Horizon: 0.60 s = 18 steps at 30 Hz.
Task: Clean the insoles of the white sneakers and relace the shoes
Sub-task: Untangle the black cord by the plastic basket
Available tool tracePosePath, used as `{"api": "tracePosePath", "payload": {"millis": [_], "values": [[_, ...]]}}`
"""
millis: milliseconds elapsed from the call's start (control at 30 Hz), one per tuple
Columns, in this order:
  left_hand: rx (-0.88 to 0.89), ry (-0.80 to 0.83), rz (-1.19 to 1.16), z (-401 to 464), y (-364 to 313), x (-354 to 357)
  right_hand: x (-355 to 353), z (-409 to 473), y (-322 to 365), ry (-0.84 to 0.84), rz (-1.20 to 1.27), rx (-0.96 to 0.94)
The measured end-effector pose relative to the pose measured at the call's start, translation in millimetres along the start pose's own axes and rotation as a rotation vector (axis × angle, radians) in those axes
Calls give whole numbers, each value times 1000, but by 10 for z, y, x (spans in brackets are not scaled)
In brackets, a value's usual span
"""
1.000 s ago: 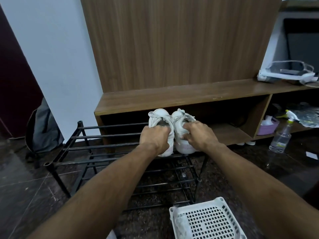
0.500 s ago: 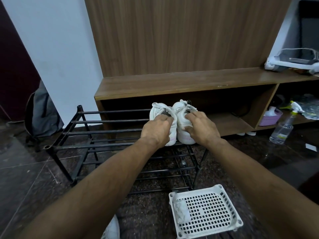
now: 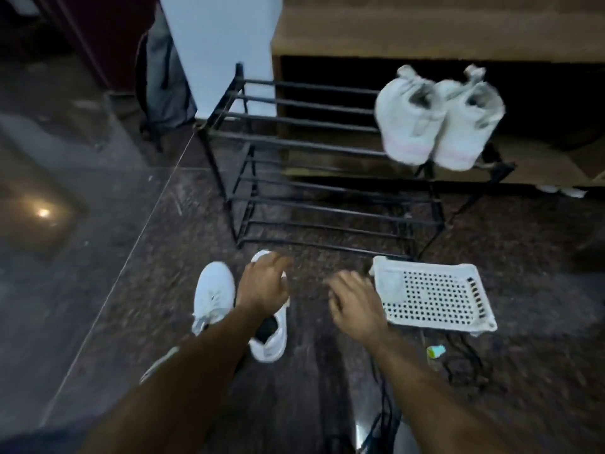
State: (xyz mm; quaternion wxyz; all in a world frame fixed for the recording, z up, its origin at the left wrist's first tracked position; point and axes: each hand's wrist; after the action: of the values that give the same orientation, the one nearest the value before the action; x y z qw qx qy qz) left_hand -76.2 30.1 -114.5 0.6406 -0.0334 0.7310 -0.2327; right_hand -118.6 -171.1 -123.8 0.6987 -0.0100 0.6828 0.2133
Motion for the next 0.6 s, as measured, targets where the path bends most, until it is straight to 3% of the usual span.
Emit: {"api": "tracePosePath", "payload": {"millis": [100, 233, 433, 600], "values": [[-297, 211, 73, -647, 492, 273, 556, -153, 457, 302, -9, -30], [-539, 433, 100, -1116, 887, 542, 989, -186, 853, 506, -16, -63], [-536, 619, 149, -1060, 1057, 761, 1385, 10, 1085, 686, -118, -47], [-463, 631, 262, -1003, 1178, 838, 1486, 240, 1068, 715, -152, 0]]}}
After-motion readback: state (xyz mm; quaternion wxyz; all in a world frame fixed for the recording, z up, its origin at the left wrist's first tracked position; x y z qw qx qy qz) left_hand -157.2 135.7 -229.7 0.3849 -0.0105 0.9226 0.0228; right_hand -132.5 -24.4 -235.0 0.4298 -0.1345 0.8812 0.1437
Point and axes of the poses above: each hand's wrist, its own z-axis towards the middle knuckle, its own x-axis out of the palm, y = z × x, and after that the axes turned 7 degrees about y, right-handed
